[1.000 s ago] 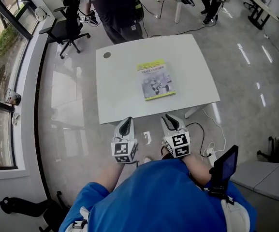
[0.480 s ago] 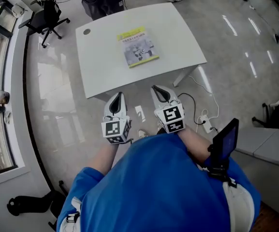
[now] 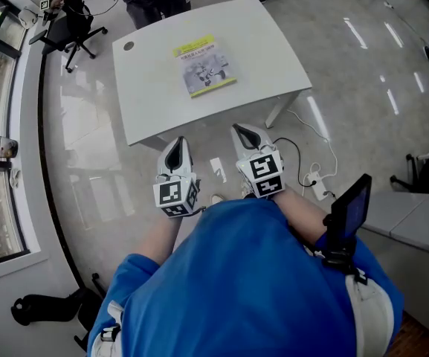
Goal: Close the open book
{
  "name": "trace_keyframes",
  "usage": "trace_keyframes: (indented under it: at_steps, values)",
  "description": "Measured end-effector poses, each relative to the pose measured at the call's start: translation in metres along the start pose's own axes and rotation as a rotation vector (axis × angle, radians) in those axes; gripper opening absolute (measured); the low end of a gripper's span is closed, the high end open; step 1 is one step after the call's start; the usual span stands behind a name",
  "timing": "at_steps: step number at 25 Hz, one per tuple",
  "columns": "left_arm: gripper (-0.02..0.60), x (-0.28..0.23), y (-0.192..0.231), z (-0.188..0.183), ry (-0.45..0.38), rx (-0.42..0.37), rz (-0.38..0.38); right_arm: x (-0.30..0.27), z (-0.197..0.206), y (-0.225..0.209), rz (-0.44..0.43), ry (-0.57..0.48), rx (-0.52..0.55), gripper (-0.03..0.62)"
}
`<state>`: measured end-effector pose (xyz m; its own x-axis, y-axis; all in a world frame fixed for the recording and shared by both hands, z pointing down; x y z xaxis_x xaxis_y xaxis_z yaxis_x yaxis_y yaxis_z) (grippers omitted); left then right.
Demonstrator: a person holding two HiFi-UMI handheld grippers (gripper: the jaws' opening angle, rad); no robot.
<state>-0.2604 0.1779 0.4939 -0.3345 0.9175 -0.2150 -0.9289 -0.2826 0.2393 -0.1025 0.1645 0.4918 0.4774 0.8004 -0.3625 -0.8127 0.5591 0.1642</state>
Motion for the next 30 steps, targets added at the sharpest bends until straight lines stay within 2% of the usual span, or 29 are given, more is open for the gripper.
trace_keyframes:
  at_steps: [6,30]
  values:
    - [0.006,0.0013,-0.0022,0.0015,-0.004,0.000,-0.005,0.0016,0.0098,-0.0014,-0.011,0.014,-0.015,0.003]
    - [0.006,-0.0050,-0.0040,-0.0065,-0.017,-0.013,-0.012,-0.0056,0.0056,-0.0058,-0.031,0.007,-0.005,0.003]
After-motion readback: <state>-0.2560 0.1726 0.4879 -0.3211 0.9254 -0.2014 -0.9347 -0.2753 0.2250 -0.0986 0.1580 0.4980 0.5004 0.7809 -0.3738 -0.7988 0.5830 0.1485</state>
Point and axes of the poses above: the fingertips, and each gripper's own axes: x backward along the fingers, y to its left, z out of its underside, the point moved 2 cm from there along x, backward along the fingers, and after that the axes turned 10 degrees about x, right-handed, at the moved point
